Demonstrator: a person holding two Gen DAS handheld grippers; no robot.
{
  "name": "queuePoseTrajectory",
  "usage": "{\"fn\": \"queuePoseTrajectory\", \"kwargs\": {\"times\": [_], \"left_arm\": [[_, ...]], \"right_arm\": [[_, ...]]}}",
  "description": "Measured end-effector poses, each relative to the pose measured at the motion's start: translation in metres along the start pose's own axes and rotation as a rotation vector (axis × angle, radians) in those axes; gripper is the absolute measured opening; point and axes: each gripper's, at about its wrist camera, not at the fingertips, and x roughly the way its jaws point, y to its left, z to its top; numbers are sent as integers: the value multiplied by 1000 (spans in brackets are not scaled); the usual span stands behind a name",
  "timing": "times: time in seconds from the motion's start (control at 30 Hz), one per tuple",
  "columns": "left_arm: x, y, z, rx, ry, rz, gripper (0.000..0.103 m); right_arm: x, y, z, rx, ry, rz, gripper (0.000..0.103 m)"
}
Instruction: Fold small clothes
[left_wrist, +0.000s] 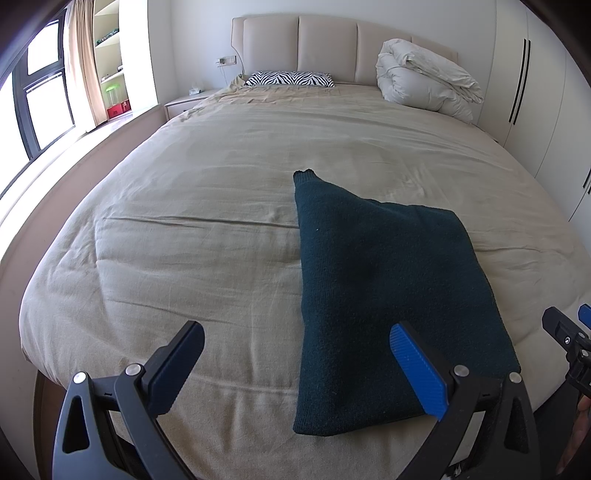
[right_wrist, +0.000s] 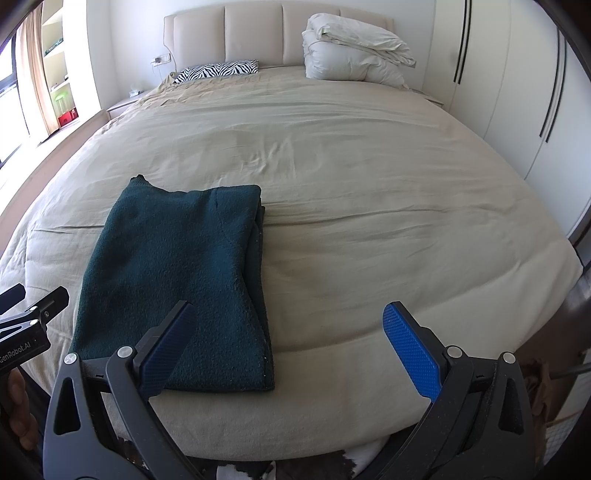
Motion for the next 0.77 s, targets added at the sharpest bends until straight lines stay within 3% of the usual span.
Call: {"fn": "queuePoseTrajectory", "kwargs": {"times": [0.77], "left_arm": [[6,9,1,-8,11,1,103]], "right_arm": [[6,0,-1,-11,16,10,103]]}}
